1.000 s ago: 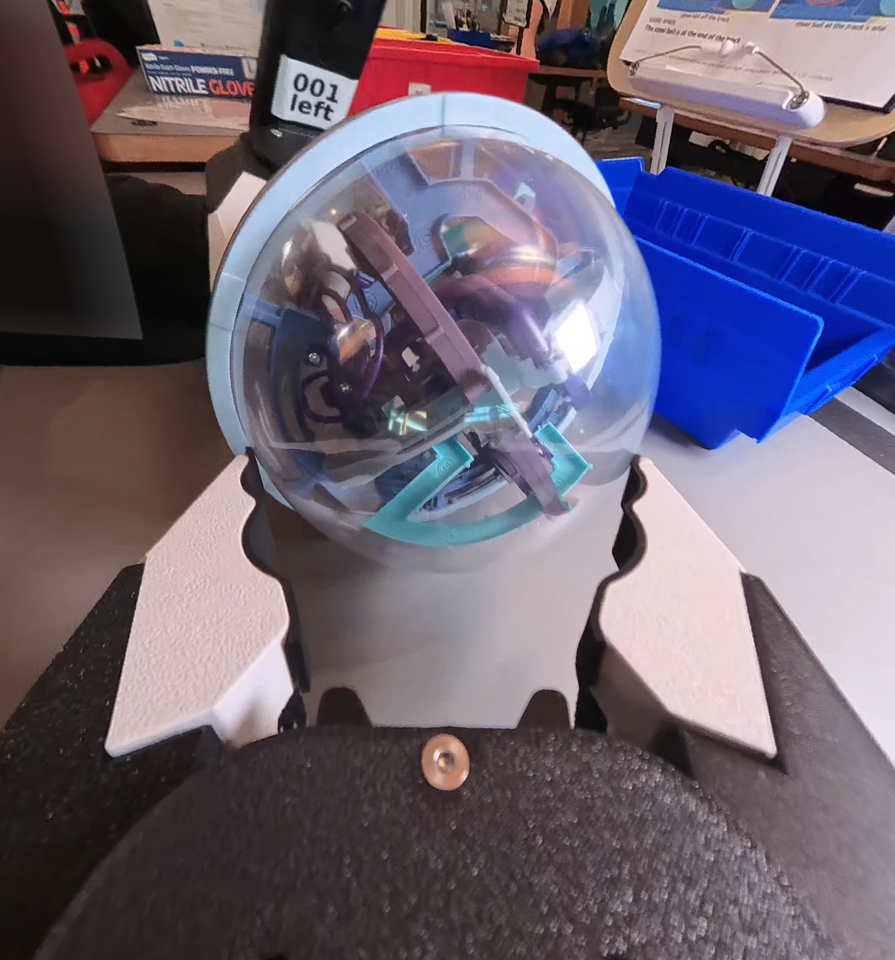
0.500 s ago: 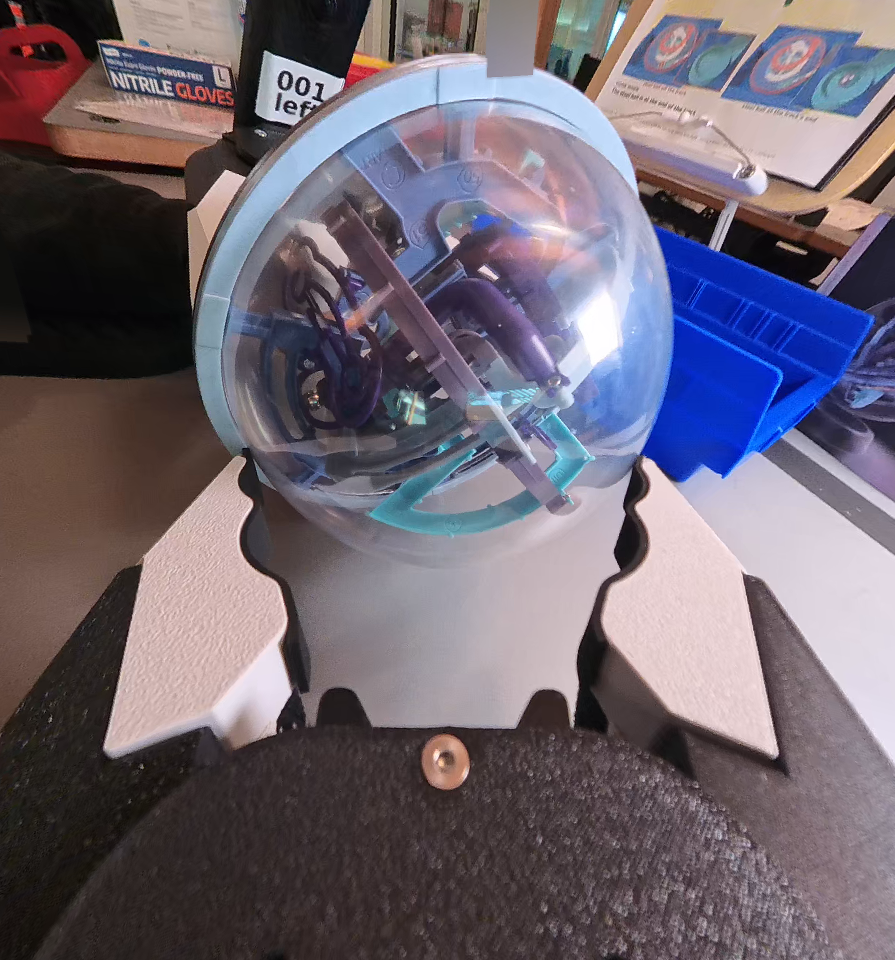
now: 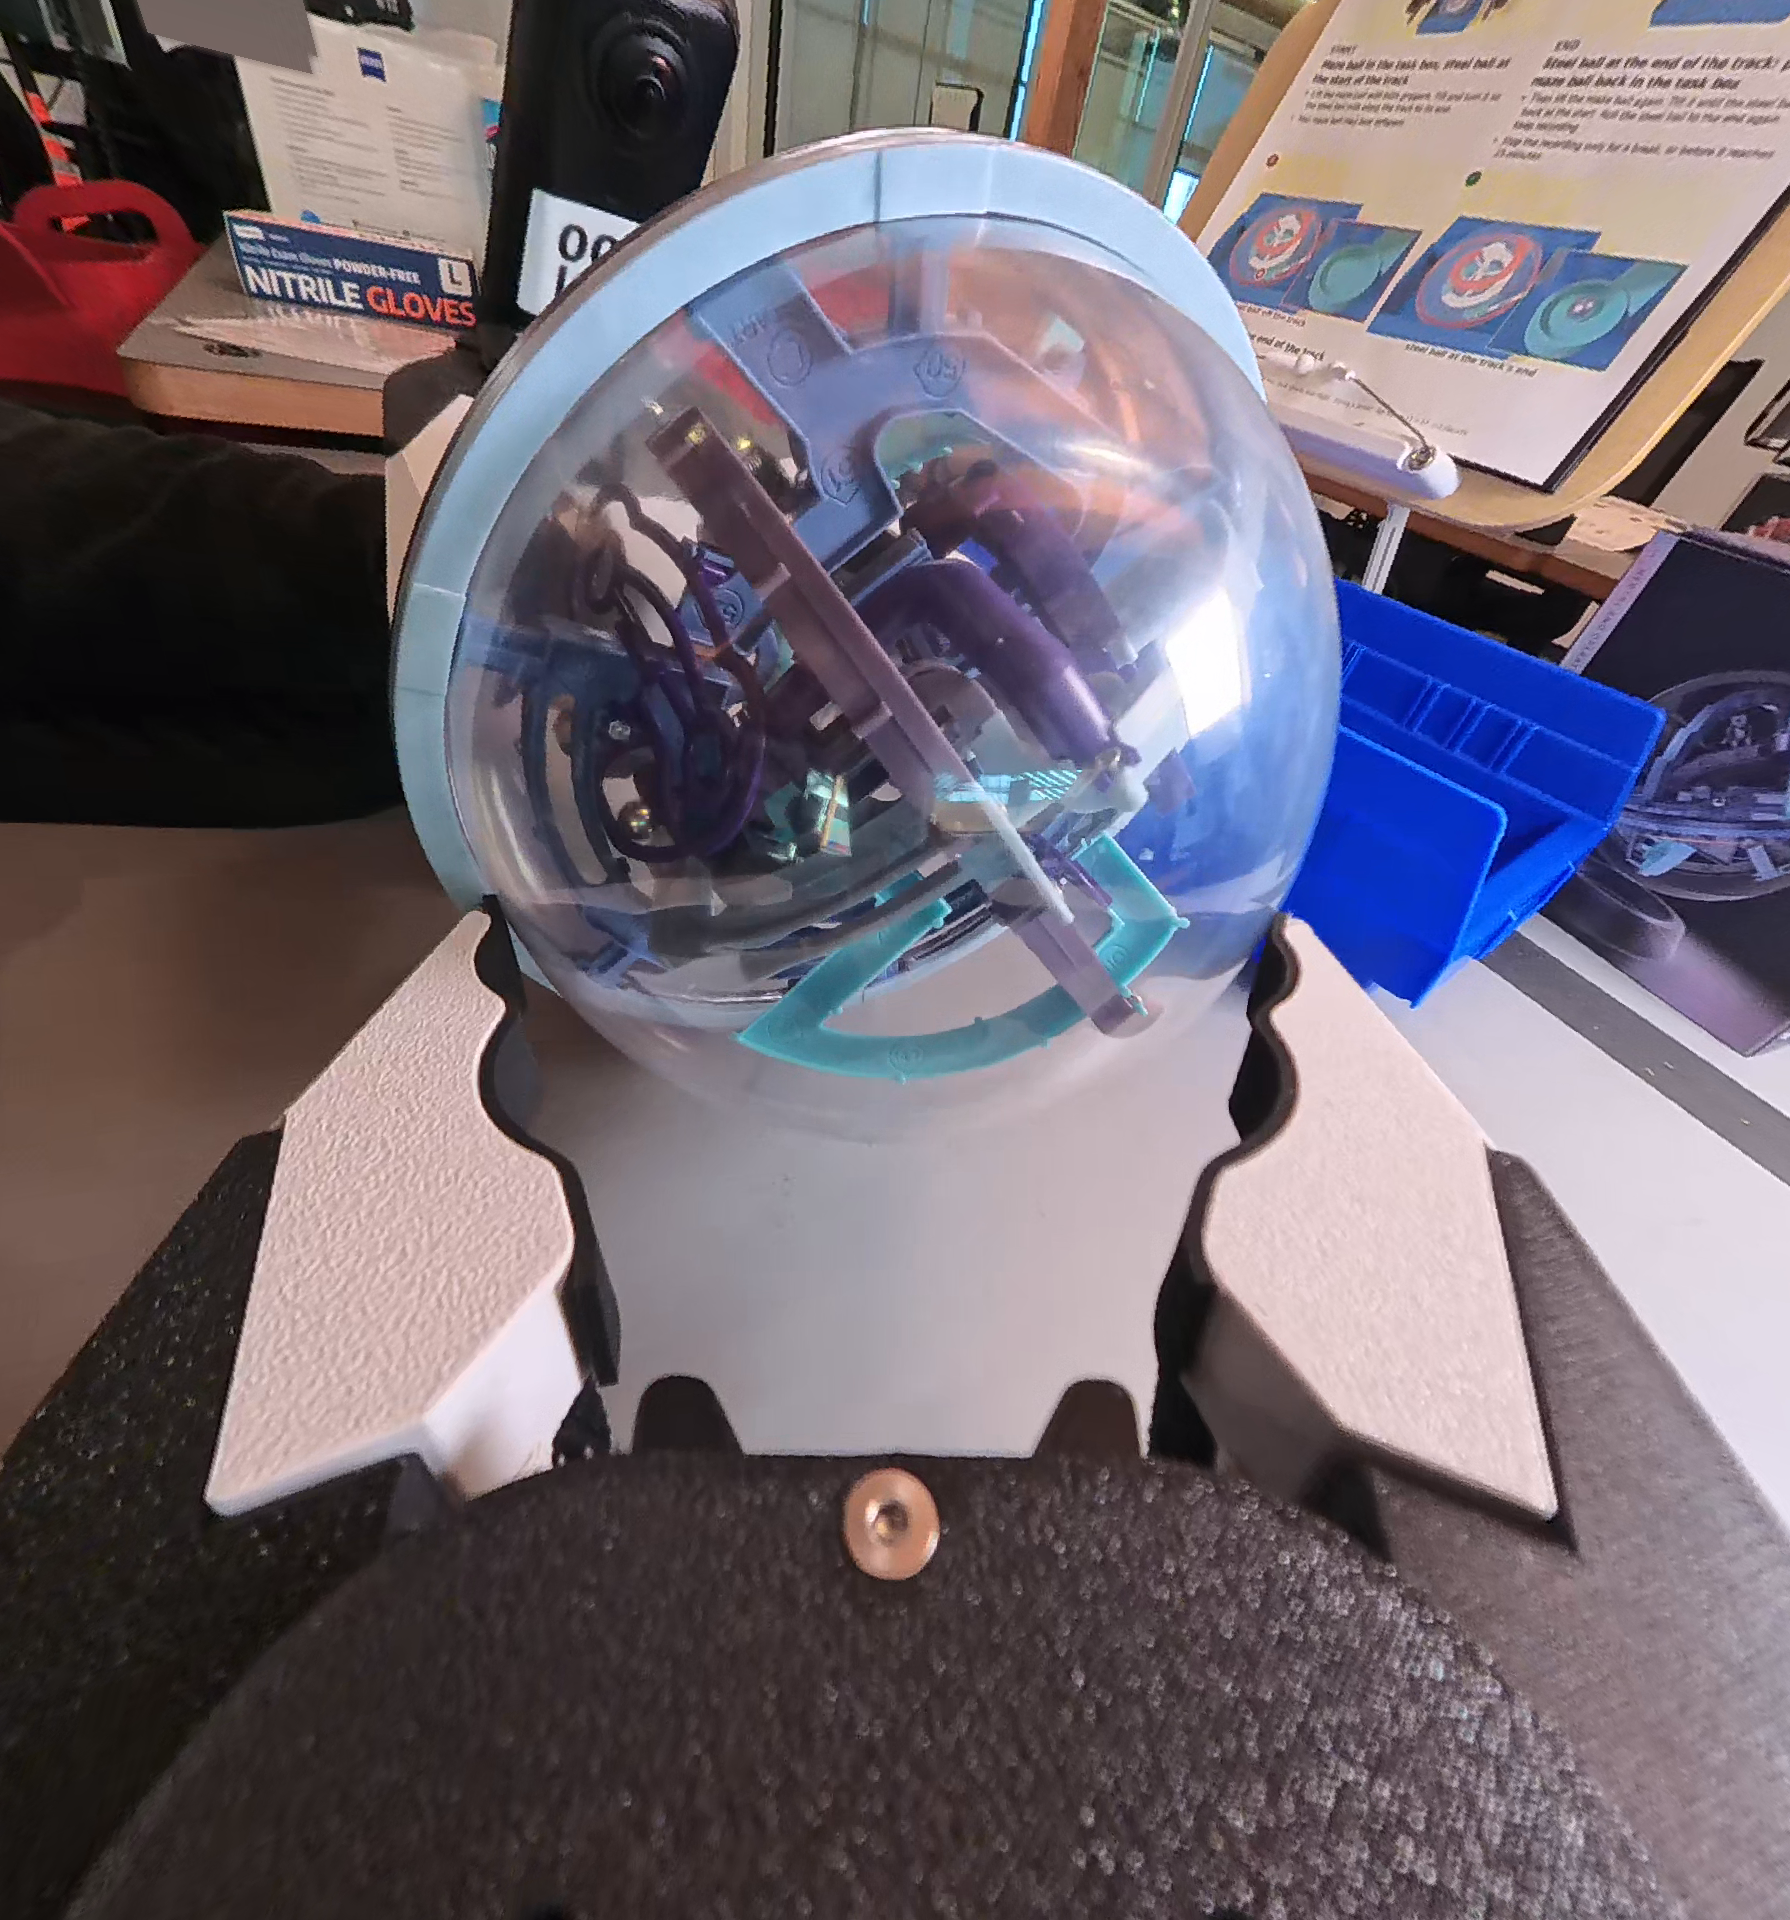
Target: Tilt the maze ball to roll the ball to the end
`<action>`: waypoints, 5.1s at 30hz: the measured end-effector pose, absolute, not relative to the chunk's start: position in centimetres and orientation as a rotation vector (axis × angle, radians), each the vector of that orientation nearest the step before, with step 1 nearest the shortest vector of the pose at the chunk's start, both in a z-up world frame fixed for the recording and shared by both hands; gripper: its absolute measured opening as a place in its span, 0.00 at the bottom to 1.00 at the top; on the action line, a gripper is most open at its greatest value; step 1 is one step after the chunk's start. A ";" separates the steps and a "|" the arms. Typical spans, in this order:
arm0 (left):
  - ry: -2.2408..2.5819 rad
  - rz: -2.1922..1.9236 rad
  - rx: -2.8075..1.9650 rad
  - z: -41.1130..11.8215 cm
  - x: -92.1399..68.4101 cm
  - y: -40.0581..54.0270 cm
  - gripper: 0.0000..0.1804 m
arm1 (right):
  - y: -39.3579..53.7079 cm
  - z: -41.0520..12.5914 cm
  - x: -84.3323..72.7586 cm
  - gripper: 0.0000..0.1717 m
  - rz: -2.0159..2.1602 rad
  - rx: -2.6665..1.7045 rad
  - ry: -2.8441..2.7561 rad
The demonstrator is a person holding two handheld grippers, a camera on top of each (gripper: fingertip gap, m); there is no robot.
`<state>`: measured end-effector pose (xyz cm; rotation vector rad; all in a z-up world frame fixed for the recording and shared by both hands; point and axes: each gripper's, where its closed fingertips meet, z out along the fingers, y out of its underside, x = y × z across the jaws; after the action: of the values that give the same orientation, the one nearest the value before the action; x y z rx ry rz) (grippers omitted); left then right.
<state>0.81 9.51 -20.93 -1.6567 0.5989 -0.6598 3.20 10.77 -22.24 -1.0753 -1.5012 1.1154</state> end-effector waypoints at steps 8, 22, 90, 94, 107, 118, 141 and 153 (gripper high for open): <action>0.611 -0.649 -1.595 -20.4 1.1 9.3 0.84 | 10.6 -21.3 3.5 0.78 1.065 -1.013 -1.521; 0.485 -0.770 -1.576 -19.6 0.9 8.9 0.84 | 10.4 -18.5 3.2 0.78 1.020 -0.995 -1.707; 0.269 -0.911 -1.847 -24.4 -0.4 8.3 0.82 | 9.0 -20.2 0.3 0.78 1.182 -1.166 -1.821; 0.250 -0.951 -1.833 -24.3 -0.6 8.4 0.82 | 9.2 -20.1 0.0 0.78 1.209 -1.195 -1.784; 0.309 -0.945 -1.820 -24.7 -0.3 8.1 0.83 | 10.0 -20.1 0.5 0.78 1.312 -1.227 -1.720; 0.363 -0.873 -1.890 -26.4 0.3 8.1 0.78 | 11.3 -20.4 1.4 0.78 1.392 -1.273 -1.682; 0.469 -0.647 -1.865 -26.2 -0.4 8.3 0.80 | 12.3 -22.7 2.8 0.78 1.448 -1.274 -1.675; 0.472 -0.654 -1.812 -25.0 -1.1 8.2 0.78 | 12.2 -23.9 2.9 0.78 1.453 -1.308 -1.711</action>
<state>-1.09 8.21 -25.01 -1.8118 0.4722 -0.6542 2.93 12.15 -23.87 -1.3078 -1.7111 1.4532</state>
